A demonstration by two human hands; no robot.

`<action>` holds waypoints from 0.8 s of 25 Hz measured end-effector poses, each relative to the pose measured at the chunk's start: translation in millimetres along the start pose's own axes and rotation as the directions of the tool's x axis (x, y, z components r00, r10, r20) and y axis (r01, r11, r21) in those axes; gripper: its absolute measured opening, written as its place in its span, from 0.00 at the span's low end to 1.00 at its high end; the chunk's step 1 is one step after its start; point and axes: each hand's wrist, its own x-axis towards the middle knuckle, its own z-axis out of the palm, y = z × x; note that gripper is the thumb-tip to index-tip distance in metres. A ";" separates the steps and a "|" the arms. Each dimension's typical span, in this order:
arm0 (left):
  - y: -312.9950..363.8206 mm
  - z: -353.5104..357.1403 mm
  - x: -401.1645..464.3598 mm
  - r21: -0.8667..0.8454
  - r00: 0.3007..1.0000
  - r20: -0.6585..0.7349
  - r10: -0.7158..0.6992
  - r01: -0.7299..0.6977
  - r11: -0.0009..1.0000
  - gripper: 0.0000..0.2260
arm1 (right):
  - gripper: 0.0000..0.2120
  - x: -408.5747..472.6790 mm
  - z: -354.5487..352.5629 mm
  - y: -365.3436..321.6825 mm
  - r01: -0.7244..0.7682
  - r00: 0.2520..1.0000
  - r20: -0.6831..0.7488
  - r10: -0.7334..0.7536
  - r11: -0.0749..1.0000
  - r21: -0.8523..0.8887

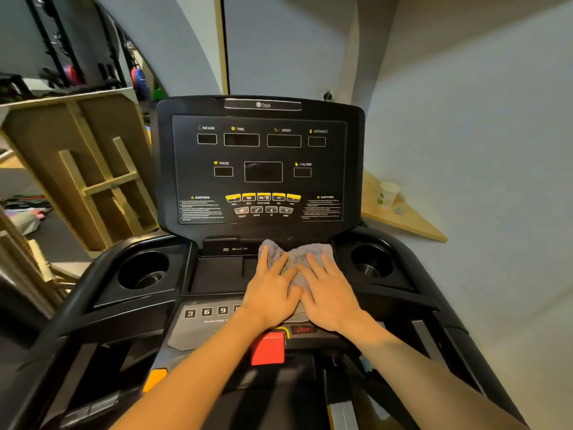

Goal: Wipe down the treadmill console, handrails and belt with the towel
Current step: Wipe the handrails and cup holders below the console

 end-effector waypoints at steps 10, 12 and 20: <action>-125.8 -64.1 -89.5 -0.024 0.997 0.000 -0.073 0.073 0.997 0.25 | 0.40 74.6 23.0 -151.4 0.055 0.991 0.114 -0.065 0.995 0.084; -130.5 -64.1 -96.6 -0.056 0.996 0.003 -0.086 0.086 0.995 0.25 | 0.41 77.2 25.7 -157.2 0.056 0.989 0.134 -0.068 0.995 0.086; -112.1 -61.2 -112.6 -0.138 0.978 0.044 -0.205 0.209 0.968 0.29 | 0.47 42.0 5.0 -155.4 0.141 0.985 0.088 -0.149 0.985 0.100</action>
